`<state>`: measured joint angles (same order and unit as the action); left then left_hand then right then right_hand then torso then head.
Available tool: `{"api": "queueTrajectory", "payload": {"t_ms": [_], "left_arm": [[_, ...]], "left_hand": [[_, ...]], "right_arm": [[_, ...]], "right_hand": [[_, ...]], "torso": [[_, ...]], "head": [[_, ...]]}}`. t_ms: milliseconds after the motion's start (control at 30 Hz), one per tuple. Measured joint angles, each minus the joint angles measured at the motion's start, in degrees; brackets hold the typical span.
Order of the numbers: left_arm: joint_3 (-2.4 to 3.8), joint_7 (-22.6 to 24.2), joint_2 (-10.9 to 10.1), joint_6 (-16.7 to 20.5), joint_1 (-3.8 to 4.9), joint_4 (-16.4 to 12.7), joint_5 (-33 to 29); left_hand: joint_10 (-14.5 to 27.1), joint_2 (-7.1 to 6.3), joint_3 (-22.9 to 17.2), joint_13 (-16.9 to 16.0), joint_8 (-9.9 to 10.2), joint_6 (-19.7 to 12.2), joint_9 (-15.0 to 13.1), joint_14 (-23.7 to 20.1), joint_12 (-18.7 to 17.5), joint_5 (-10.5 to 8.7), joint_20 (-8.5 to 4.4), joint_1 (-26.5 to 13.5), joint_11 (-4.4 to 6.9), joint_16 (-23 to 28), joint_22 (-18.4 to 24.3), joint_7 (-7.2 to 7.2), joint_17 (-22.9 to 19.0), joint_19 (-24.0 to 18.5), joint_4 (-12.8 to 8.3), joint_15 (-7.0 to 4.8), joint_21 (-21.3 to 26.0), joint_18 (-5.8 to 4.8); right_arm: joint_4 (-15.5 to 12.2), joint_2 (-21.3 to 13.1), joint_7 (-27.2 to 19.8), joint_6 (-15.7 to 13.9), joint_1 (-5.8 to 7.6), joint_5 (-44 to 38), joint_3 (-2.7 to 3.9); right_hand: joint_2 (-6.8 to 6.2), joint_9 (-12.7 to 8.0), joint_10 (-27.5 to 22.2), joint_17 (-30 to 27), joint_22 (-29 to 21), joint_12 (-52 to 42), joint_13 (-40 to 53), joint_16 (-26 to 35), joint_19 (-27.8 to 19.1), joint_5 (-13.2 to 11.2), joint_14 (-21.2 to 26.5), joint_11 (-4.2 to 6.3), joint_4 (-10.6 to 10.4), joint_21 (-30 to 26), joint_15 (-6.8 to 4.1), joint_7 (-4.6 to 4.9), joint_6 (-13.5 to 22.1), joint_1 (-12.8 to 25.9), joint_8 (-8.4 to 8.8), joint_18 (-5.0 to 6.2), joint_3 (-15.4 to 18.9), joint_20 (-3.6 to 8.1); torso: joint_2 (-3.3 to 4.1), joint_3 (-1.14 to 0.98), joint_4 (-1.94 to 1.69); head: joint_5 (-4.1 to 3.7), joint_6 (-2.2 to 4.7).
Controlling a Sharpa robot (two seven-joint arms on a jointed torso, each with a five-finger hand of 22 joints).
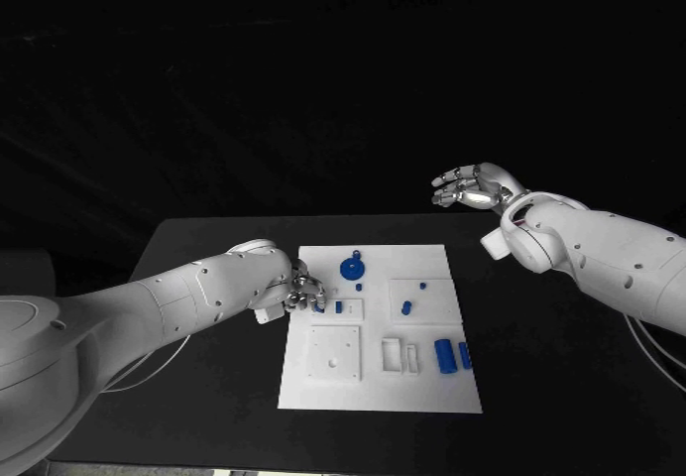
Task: Assemble the parts on the task board
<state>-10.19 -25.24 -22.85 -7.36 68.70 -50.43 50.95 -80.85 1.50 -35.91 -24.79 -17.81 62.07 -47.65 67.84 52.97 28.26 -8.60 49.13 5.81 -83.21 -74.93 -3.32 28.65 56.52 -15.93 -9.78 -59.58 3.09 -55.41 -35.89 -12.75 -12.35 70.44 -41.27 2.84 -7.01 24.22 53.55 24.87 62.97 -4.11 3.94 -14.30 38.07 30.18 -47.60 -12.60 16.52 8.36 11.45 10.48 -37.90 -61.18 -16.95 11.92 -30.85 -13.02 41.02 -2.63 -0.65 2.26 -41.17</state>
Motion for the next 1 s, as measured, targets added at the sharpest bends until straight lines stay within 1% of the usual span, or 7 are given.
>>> {"api": "queueTrajectory", "payload": {"t_ms": [233, 467, 700, 767, 833, 900, 1000], "left_arm": [[0.02, -0.18, 0.54, -1.54, 0.20, 0.91, -0.15], [0.02, -0.17, 0.63, -2.17, 0.25, 0.93, 0.17], [-0.02, -0.14, 0.68, -2.14, 0.28, 0.45, 1.52], [-0.03, -0.10, 0.68, -1.93, 0.27, 0.33, 1.86], [-0.04, -0.04, 0.68, -1.66, 0.25, 0.23, 2.17], [-0.06, 0.06, 0.69, -1.30, 0.22, 0.17, 2.48], [-0.08, 0.18, 0.73, -0.91, 0.18, 0.08, 2.83]], "left_hand": [[0.04, 0.38, -0.02, -0.14, 0.12, 0.00, 0.01, 0.00, 0.28, 0.08, 0.00, -0.38, 0.03, -0.23, 0.01, 0.00, 0.09, 0.00, 0.02, 0.00, 0.00, 0.00], [-0.01, 0.95, -0.02, -0.40, 0.11, 0.00, -0.18, 0.00, 0.68, 0.08, 0.00, -0.99, 0.24, -0.62, 0.01, 0.00, 0.29, 0.00, 0.02, 0.00, -0.24, 0.00], [-0.20, 0.72, -0.03, -0.61, -0.34, 0.00, -0.78, 0.00, 1.17, 0.07, 0.00, -1.63, 0.43, -0.63, 0.02, 0.00, 0.42, 0.00, 0.03, 0.00, -0.30, 0.00], [-0.20, 0.73, -0.04, -0.72, -0.34, 0.00, -0.74, 0.00, 1.33, -0.40, 0.00, -1.68, 0.43, -0.63, 0.02, 0.00, 0.47, 0.00, 0.02, 0.00, -0.31, 0.00], [-0.20, 0.66, -0.30, -0.85, -0.34, 0.00, -0.63, 0.00, 1.34, -1.72, 0.00, -1.77, 0.43, -0.85, 0.02, 0.00, 0.54, 0.00, -0.24, 0.00, -0.31, 0.00], [-0.19, 0.59, -0.39, -0.85, -0.44, 0.00, -0.59, 0.18, 1.57, -2.26, 0.00, -1.85, 0.44, -0.85, 0.02, 0.00, 0.54, 0.00, -0.25, -0.18, -0.31, 0.00], [-0.18, 0.40, -0.62, -0.96, -0.63, 0.01, -0.61, 0.18, 1.61, -3.66, -0.13, -2.07, 0.45, -0.85, 0.00, 0.00, 0.60, 0.13, -0.22, -0.18, -0.31, 0.00]], "right_arm": [[-0.21, 0.03, 0.00, 0.05, -0.04, -0.02, 0.00], [-0.24, -0.01, 0.01, 0.08, -0.05, -0.03, 0.00], [-0.31, 0.01, 0.01, 0.13, -0.09, -0.03, 0.00], [-0.31, -0.02, 0.01, 0.15, -0.12, -0.03, 0.00], [-0.31, -0.03, 0.01, 0.16, -0.16, -0.03, 0.00], [-0.31, -0.03, 0.01, 0.17, -0.21, -0.03, 0.00], [-0.31, -0.01, 0.01, 0.19, -0.27, -0.03, 0.00]], "right_hand": [[0.00, -0.01, 0.00, -0.06, 0.06, 0.00, 0.00, 0.00, 0.00, 0.00, 0.00, 0.00, 0.00, 0.00, 0.00, 0.00, 0.00, 0.00, 0.00, -0.01, 0.00, 0.00], [0.00, -0.04, 0.00, -0.05, 0.06, 0.00, 0.00, 0.00, 0.00, 0.00, 0.00, 0.00, 0.00, 0.00, 0.00, 0.00, 0.00, 0.00, 0.00, -0.02, 0.00, 0.00], [0.22, -0.04, 0.00, -0.09, 0.12, 0.00, 0.00, 0.00, 0.00, 0.00, -0.01, 0.00, 0.00, 0.00, -0.01, 0.00, 0.00, -0.22, 0.00, -0.02, 0.00, 0.00], [0.22, -0.04, 0.00, -0.10, 0.11, 0.00, 0.00, 0.00, 0.00, 0.00, -0.01, 0.00, 0.00, 0.00, -0.01, 0.00, 0.00, -0.22, 0.00, -0.02, 0.00, 0.00], [0.22, -0.04, 0.00, -0.10, 0.11, 0.00, 0.00, 0.00, 0.00, 0.00, -0.01, 0.00, 0.00, 0.00, -0.01, 0.00, 0.00, -0.22, 0.00, -0.03, 0.00, 0.00], [0.22, -0.04, 0.00, -0.10, 0.11, 0.00, 0.00, 0.00, 0.00, 0.00, -0.01, 0.00, 0.00, 0.00, 0.00, 0.00, 0.00, -0.22, 0.00, -0.03, 0.00, 0.00], [0.22, -0.06, 0.00, -0.11, 0.17, 0.00, 0.00, 0.00, 0.00, 0.00, -0.01, 0.00, 0.00, -0.23, 0.00, 0.00, 0.00, -0.22, 0.00, -0.03, 0.00, 0.00]], "torso": [[0.01, -0.01, -0.03], [0.01, -0.03, -0.07], [-0.01, 0.02, -0.04], [0.00, 0.03, -0.03], [0.00, 0.03, -0.03], [0.01, 0.03, -0.04], [0.01, 0.03, -0.06]], "head": [[0.01, -0.13], [0.00, -0.15], [-0.05, -0.16], [-0.09, -0.16], [-0.11, -0.16], [-0.12, -0.15], [-0.13, -0.12]]}}
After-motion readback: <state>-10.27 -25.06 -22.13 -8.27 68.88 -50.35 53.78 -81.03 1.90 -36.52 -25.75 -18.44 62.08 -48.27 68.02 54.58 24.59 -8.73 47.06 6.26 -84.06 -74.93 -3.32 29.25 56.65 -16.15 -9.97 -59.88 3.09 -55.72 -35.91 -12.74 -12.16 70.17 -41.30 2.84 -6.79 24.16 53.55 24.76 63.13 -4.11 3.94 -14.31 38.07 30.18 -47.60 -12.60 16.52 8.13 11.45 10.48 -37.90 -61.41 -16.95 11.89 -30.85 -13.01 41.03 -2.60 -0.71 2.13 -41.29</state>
